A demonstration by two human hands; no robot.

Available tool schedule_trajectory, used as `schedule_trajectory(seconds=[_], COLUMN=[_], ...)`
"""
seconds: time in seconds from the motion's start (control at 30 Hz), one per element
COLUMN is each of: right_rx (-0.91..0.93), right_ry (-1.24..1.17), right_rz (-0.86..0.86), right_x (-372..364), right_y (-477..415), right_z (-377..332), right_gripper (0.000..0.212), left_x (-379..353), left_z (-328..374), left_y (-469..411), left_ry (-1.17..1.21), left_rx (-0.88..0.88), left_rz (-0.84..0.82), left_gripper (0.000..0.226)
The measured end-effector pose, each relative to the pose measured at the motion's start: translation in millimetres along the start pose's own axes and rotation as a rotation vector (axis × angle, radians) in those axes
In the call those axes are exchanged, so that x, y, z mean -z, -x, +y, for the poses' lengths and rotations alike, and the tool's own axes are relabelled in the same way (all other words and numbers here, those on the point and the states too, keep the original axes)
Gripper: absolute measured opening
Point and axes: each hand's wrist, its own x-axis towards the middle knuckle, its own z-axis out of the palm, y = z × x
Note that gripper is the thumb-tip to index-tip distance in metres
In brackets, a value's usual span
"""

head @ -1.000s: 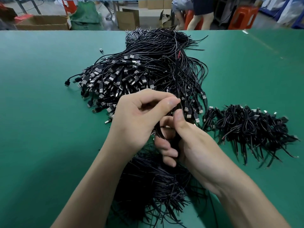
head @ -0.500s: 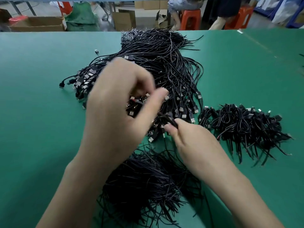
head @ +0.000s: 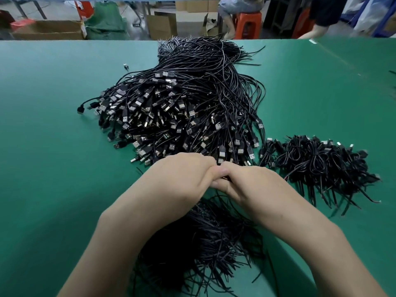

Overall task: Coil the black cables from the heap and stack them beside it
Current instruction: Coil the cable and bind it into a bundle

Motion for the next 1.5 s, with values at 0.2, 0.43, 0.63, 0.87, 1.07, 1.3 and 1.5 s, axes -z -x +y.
schedule_trajectory(seconds=[0.2,0.43,0.63,0.87,1.07,1.3,1.5], right_rx=[0.008,0.03,0.026,-0.104,-0.022,-0.007,-0.009], right_ry=[-0.349,-0.136,-0.063,-1.077,-1.186,-1.374,-1.387], right_rz=[-0.087,-0.009,-0.011,0.2,0.277,0.269,0.411], right_x=[13,20,20,26,10,8,-2], right_y=[6,7,5,8,1,1,-2], right_z=[5,4,3,17,4,-7,-16], right_gripper=[0.037,0.03,0.04,0.054,0.033,0.023,0.034], left_x=[-1,4,6,5,-5,-12,-6], left_z=[-5,-5,-13,-6,13,24,12], left_y=[1,0,3,-2,-8,-9,-6], left_ry=[0.065,0.125,0.345,0.68,0.933,1.098,0.839], left_rx=[-0.068,-0.061,-0.02,-0.023,0.049,0.059,0.035], left_rz=[0.136,0.074,-0.099,0.229,0.112,0.098,0.112], left_gripper=[0.042,0.04,0.037,0.039,0.04,0.04,0.055])
